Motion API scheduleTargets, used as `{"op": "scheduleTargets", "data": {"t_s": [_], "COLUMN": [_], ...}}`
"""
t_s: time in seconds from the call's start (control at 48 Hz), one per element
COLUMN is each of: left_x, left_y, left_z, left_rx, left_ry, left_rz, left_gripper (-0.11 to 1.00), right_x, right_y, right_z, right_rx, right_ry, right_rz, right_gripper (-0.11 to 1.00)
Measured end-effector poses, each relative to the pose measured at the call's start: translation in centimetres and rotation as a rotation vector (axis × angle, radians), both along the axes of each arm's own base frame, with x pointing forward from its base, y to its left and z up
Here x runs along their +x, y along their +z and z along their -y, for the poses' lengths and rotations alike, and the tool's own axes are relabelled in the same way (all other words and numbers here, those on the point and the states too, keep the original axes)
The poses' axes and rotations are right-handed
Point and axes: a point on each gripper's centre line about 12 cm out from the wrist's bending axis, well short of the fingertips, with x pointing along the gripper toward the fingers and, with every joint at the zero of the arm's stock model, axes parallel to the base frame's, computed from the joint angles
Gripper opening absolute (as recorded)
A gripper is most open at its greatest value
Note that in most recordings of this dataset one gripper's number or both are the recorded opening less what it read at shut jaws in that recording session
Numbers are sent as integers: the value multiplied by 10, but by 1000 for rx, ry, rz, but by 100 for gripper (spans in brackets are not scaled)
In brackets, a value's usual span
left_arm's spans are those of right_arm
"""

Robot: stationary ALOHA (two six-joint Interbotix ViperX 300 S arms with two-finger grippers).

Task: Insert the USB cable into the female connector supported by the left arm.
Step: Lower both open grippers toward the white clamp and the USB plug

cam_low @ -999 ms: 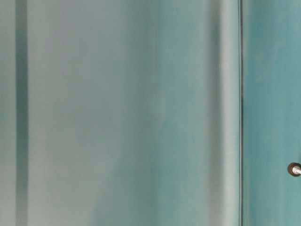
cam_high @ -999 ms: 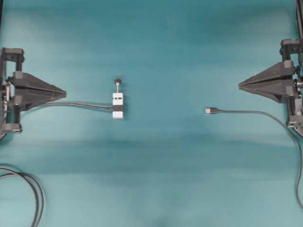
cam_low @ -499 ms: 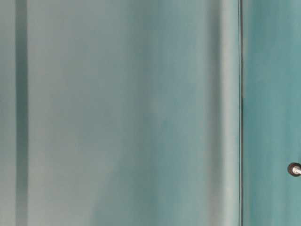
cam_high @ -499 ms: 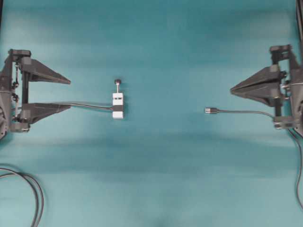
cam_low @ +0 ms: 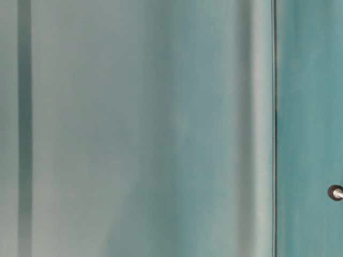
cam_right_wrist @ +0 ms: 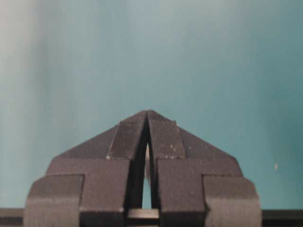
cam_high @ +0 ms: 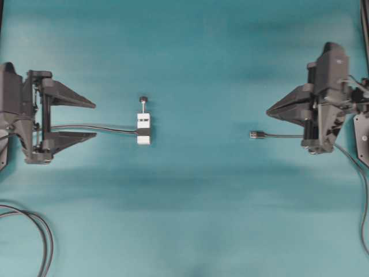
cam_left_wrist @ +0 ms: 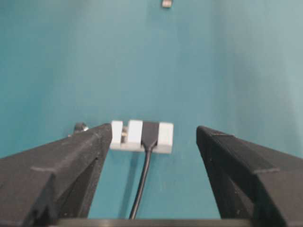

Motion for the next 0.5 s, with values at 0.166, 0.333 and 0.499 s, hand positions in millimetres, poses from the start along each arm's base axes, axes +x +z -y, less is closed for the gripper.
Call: {"op": "scheduleTargets", "data": {"t_s": [0.166, 0.333, 0.499], "left_x": [5, 6, 7], "left_y": [-15, -25, -31], "left_z": [-1, -4, -7], "left_rx": [-2, 0, 30], "left_ry": [2, 15, 14], "left_rz": [-44, -58, -68], "left_gripper": [96, 96, 96], "right_x": [3, -3, -11], "right_y": [-14, -31, -45], "right_z": [0, 0, -1], "right_rx": [6, 2, -4], "right_ry": [-1, 5, 13], "right_rz": [-59, -120, -165], "right_gripper": [29, 66, 54]}}
